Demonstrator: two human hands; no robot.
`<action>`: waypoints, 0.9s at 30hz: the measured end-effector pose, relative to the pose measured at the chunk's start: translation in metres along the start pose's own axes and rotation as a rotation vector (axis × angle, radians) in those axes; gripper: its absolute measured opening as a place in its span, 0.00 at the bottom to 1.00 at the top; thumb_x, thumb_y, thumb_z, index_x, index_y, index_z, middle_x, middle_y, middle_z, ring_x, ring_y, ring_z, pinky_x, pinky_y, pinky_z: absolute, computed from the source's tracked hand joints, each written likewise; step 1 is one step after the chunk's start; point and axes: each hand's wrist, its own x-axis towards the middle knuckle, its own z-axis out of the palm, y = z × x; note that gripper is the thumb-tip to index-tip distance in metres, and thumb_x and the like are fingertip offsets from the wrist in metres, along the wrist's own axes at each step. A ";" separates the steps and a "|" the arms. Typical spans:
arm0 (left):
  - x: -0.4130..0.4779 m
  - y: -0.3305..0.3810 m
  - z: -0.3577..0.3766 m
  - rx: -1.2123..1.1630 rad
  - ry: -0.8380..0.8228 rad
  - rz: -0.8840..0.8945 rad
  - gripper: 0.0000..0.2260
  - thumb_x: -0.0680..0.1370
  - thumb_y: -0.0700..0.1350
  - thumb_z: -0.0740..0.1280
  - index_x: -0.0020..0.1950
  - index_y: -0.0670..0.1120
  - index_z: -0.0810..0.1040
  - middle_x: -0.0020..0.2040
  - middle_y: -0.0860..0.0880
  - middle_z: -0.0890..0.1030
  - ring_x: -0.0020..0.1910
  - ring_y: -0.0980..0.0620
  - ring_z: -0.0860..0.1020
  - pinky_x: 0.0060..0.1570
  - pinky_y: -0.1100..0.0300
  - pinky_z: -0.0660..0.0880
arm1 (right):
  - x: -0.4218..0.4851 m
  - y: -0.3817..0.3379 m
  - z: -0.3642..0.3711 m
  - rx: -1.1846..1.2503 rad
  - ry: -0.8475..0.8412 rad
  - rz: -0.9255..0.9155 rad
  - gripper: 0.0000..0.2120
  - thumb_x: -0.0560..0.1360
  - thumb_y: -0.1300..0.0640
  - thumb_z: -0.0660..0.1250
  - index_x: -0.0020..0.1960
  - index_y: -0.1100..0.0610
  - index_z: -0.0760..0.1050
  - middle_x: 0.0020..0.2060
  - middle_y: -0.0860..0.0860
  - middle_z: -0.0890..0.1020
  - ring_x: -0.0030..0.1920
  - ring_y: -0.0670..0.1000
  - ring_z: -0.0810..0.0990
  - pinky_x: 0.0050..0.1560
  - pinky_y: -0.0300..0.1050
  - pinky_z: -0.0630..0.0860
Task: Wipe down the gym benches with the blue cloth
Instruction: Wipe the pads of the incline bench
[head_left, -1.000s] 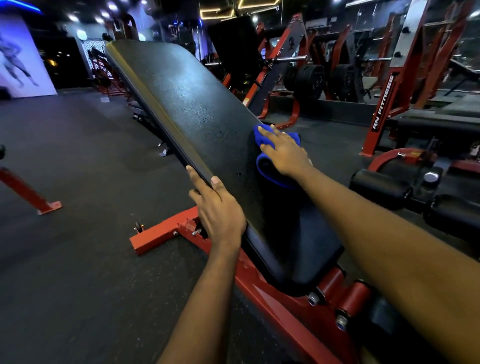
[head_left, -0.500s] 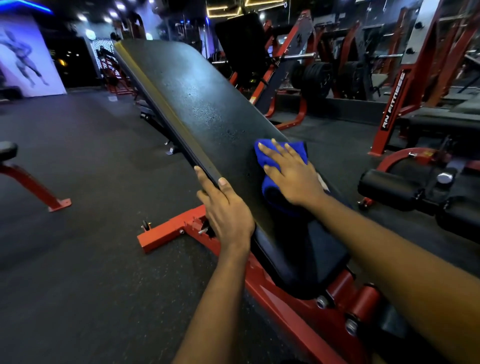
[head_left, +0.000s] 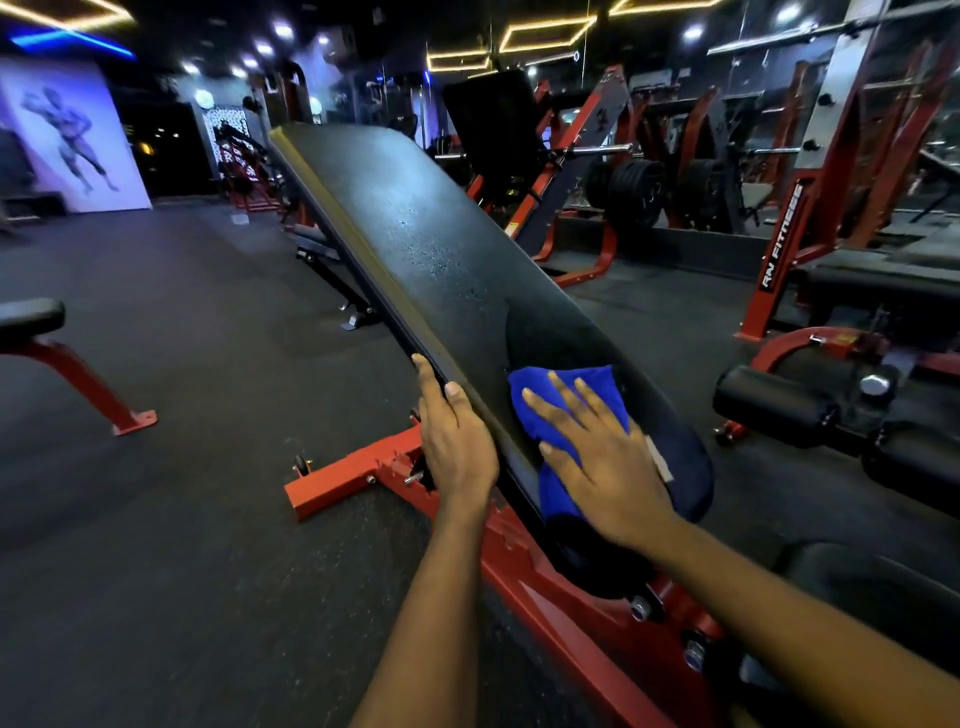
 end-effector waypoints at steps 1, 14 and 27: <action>0.004 -0.003 -0.004 -0.025 -0.023 0.012 0.22 0.85 0.44 0.52 0.80 0.50 0.56 0.76 0.46 0.66 0.72 0.46 0.66 0.64 0.63 0.61 | 0.012 -0.003 0.000 -0.011 -0.002 -0.001 0.25 0.80 0.39 0.47 0.77 0.36 0.55 0.78 0.39 0.55 0.79 0.47 0.52 0.72 0.58 0.62; 0.025 -0.012 -0.041 -0.127 -0.245 -0.103 0.22 0.83 0.38 0.53 0.73 0.58 0.66 0.37 0.46 0.76 0.27 0.50 0.73 0.25 0.58 0.74 | 0.059 -0.031 0.003 -0.028 -0.027 -0.084 0.25 0.80 0.41 0.51 0.77 0.36 0.57 0.78 0.41 0.58 0.78 0.48 0.54 0.73 0.56 0.61; 0.030 -0.002 -0.045 0.009 -0.184 -0.041 0.15 0.79 0.49 0.55 0.64 0.58 0.72 0.38 0.50 0.78 0.38 0.41 0.81 0.44 0.47 0.80 | 0.084 -0.047 0.003 0.004 -0.099 0.100 0.24 0.81 0.41 0.54 0.75 0.32 0.55 0.78 0.39 0.54 0.79 0.49 0.52 0.72 0.65 0.58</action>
